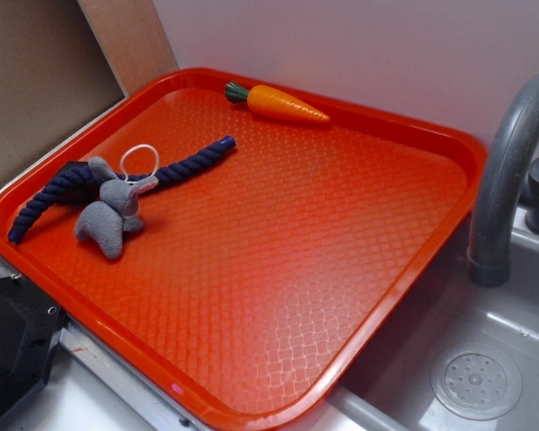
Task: Grab the blue rope.
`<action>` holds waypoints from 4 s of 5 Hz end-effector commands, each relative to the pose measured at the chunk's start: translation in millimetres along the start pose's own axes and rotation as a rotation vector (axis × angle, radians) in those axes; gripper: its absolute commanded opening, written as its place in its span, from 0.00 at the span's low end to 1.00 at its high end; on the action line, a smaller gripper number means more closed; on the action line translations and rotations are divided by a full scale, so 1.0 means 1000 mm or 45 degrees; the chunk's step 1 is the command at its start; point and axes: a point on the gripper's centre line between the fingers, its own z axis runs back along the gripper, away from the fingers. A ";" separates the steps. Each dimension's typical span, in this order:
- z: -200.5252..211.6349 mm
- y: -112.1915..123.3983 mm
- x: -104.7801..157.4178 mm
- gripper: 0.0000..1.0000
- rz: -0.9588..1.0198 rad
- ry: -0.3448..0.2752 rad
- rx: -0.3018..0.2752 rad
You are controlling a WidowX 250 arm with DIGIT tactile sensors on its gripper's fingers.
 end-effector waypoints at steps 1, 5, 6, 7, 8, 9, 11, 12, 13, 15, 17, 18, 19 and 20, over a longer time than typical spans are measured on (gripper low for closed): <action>0.000 0.000 0.000 1.00 0.000 0.000 0.000; -0.125 0.079 -0.004 1.00 -0.003 0.016 0.057; -0.154 0.097 -0.009 1.00 0.005 0.061 0.162; -0.167 0.117 -0.010 1.00 0.027 0.078 0.256; -0.191 0.143 -0.007 1.00 0.089 0.125 0.310; -0.204 0.133 -0.010 1.00 0.042 0.154 0.299; -0.213 0.124 -0.014 0.00 -0.040 0.169 0.291; -0.213 0.122 -0.014 0.00 -0.043 0.164 0.308; -0.213 0.122 -0.013 0.00 -0.033 0.170 0.344; -0.208 0.118 -0.010 0.00 -0.041 0.145 0.416; -0.128 0.053 0.021 0.00 0.139 0.092 0.338; -0.080 0.020 0.033 0.00 0.103 -0.003 0.214; -0.043 -0.016 0.045 0.00 0.120 -0.066 0.193; -0.033 -0.036 0.053 0.00 0.142 -0.089 0.054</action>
